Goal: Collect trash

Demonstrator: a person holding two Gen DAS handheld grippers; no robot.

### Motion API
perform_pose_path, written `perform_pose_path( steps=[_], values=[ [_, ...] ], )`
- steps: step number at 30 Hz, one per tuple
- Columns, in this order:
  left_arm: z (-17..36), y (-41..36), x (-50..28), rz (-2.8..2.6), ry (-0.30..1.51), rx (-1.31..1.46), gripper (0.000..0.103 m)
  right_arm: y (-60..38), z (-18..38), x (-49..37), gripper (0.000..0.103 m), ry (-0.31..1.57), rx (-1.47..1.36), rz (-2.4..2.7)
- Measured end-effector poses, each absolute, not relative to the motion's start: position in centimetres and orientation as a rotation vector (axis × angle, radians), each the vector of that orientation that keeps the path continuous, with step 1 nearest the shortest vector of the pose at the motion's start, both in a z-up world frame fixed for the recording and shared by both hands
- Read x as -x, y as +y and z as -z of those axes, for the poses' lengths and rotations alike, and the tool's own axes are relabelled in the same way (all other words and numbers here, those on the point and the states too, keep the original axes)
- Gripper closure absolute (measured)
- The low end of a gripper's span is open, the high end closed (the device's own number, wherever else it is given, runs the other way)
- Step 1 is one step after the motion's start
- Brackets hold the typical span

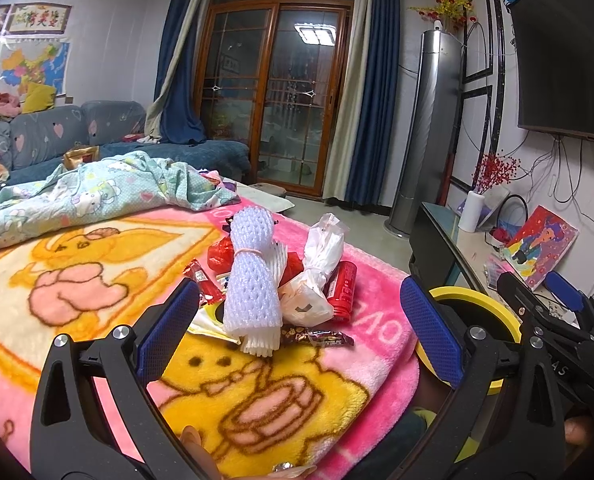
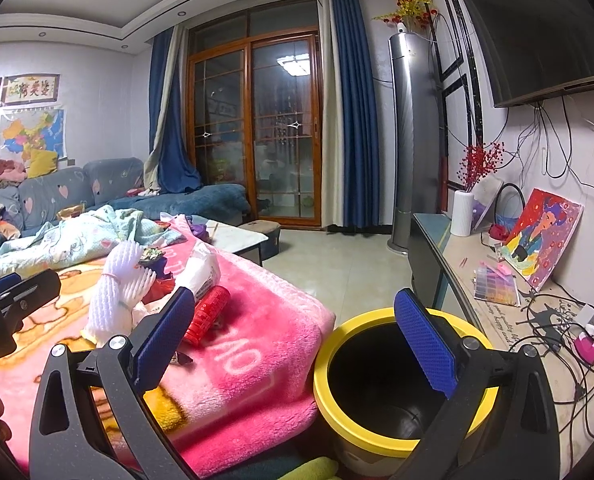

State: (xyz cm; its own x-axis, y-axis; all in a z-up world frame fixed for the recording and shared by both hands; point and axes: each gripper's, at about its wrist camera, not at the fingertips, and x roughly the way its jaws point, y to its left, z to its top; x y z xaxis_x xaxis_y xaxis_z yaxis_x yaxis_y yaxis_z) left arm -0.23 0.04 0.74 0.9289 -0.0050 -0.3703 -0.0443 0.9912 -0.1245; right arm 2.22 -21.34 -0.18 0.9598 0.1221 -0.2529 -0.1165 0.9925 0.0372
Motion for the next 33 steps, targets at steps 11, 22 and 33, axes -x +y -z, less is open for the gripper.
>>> perform_pose_path(
  steps=[11, 22, 33],
  values=[
    [-0.9, 0.1, 0.3, -0.022, 0.385, 0.13, 0.011, -21.1, 0.4, -2.4, 0.006, 0.266, -0.023, -0.131],
    [0.1, 1.5, -0.5, -0.055, 0.414, 0.145, 0.011, -20.2, 0.4, -2.9, 0.006, 0.302, -0.013, -0.229],
    [0.3, 5.3, -0.9, -0.151, 0.425, 0.201, 0.011, -16.8, 0.8, -6.0, 0.006, 0.439, -0.034, -0.407]
  ],
)
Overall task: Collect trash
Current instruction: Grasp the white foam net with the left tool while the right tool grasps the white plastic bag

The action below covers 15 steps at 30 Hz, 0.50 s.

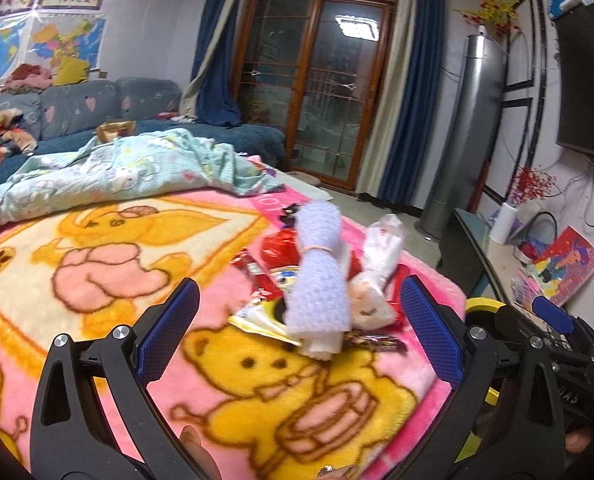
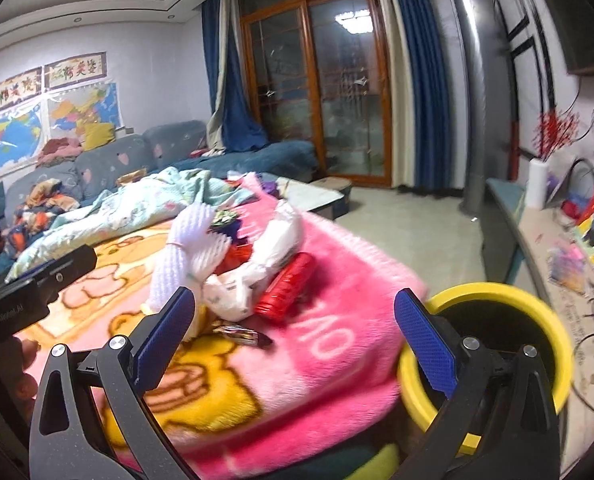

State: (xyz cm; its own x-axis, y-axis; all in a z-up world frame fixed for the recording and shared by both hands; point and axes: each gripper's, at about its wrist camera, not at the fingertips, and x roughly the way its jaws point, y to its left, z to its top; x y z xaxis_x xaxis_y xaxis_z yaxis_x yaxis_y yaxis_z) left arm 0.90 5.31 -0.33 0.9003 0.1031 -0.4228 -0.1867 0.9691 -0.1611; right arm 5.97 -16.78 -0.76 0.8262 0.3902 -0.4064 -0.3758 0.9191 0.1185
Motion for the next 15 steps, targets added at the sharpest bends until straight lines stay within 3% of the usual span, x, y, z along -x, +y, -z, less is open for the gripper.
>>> perform_pose_path(
  steps=[15],
  values=[
    [0.9, 8.3, -4.5, -0.042, 0.5, 0.266, 0.011, -13.9, 0.2, -12.8, 0.006, 0.518, -0.026, -0.463]
  ],
)
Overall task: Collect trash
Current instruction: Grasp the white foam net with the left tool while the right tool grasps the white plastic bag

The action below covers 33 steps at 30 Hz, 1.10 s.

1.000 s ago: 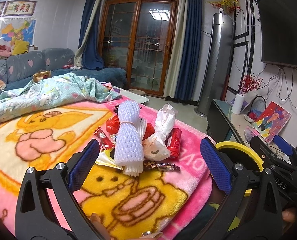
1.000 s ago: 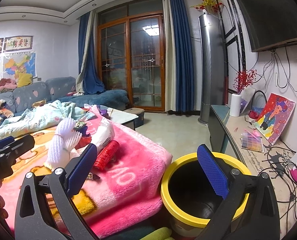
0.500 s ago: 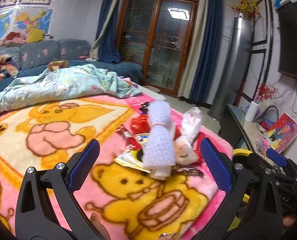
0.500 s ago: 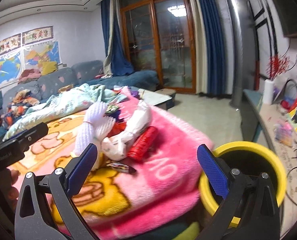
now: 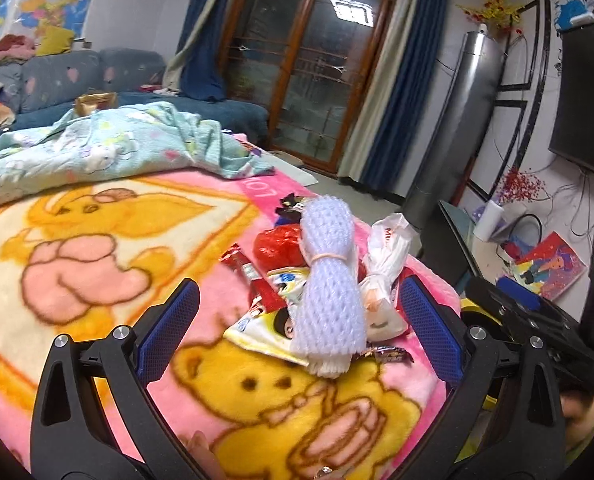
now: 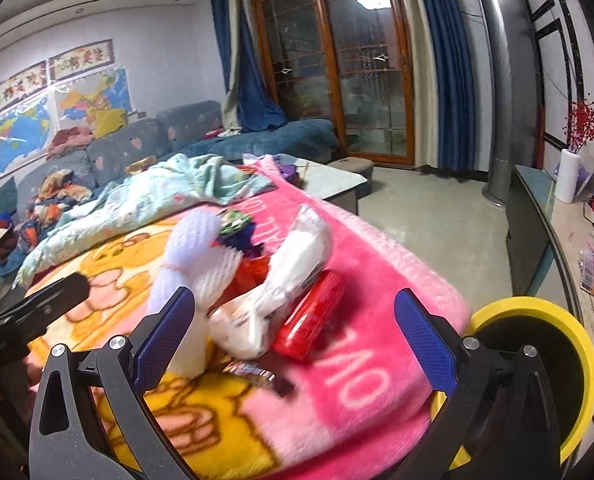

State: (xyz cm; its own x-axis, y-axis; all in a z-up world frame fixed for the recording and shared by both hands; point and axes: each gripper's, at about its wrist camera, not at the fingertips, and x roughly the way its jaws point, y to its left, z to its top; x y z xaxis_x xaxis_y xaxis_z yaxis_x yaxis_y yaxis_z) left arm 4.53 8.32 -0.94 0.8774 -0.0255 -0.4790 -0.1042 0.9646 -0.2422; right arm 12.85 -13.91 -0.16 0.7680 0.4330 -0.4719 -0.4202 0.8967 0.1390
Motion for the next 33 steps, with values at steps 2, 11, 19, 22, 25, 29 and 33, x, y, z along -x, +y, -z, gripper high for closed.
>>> perform_pose_path(
  steps=[2, 11, 19, 22, 25, 29, 33],
  values=[
    [1.1, 7.9, -5.7, -0.049, 0.531, 0.232, 0.011, -14.1, 0.0, -14.0, 0.006, 0.524, -0.032, -0.458],
    [2.2, 7.0, -9.4, 0.006, 0.617, 0.221, 0.023, -14.0, 0.0, -19.2, 0.006, 0.558, -0.01, -0.439],
    [2.6, 7.0, -11.9, 0.018, 0.663, 0.257, 0.032, -12.8, 1.4, -23.9, 0.006, 0.657, -0.061, -0.455],
    [2.6, 7.3, -12.6, 0.007, 0.67, 0.268, 0.034, -11.7, 1.9, -25.1, 0.006, 0.686, -0.063, -0.468],
    [2.9, 7.7, -13.4, 0.007, 0.702, 0.283, 0.047, -10.5, 2.5, -26.0, 0.01, 0.707, -0.048, -0.463],
    [3.4, 7.6, -13.5, 0.026, 0.721, 0.291, 0.064, -9.6, 3.6, -27.0, 0.035, 0.761, -0.057, -0.47],
    [3.4, 7.6, -13.4, 0.043, 0.723, 0.293, 0.079, -9.6, 4.2, -27.3, 0.063, 0.796, -0.11, -0.486]
  ],
)
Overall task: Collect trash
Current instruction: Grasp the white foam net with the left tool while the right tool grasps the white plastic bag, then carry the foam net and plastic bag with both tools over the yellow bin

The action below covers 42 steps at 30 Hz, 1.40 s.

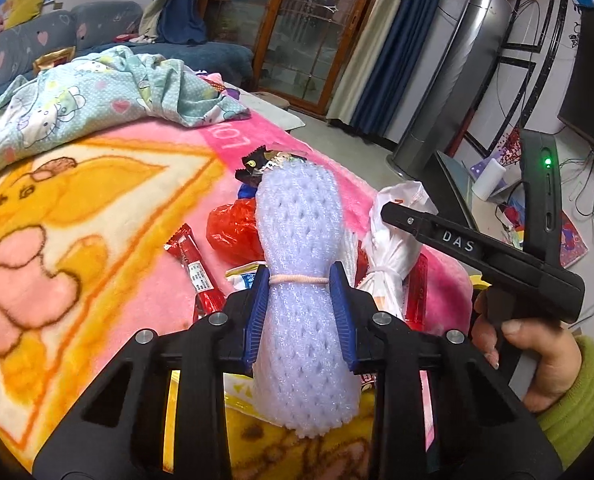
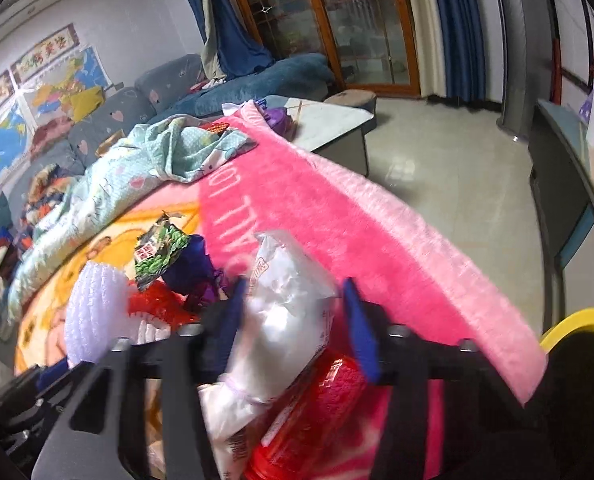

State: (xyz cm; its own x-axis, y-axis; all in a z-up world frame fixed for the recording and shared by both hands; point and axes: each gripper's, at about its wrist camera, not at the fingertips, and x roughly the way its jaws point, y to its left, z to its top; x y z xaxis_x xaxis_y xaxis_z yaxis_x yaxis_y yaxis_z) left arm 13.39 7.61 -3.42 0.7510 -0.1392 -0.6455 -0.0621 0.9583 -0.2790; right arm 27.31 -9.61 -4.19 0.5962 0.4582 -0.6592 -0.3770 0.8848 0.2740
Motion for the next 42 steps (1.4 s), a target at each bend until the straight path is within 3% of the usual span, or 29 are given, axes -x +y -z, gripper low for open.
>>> perform_pose_path(
  steps=[3, 8, 19, 42],
  values=[
    [3.0, 7.9, -12.9, 0.057, 0.7, 0.308, 0.08, -10.0, 3.9, -26.9, 0.069, 0.775, -0.13, -0.49],
    [1.6, 9.2, -11.8, 0.044, 0.64, 0.346, 0.08, -10.4, 2.6, -25.9, 0.072, 0.723, -0.144, -0.498],
    [-1.2, 8.3, -10.3, 0.067, 0.563, 0.318, 0.08, -12.9, -1.4, -23.6, 0.072, 0.582, -0.117, -0.477],
    [-1.1, 0.6, -10.3, 0.23, 0.579, 0.22, 0.08, -22.4, -3.0, -20.1, 0.072, 0.537, -0.149, -0.343]
  ],
)
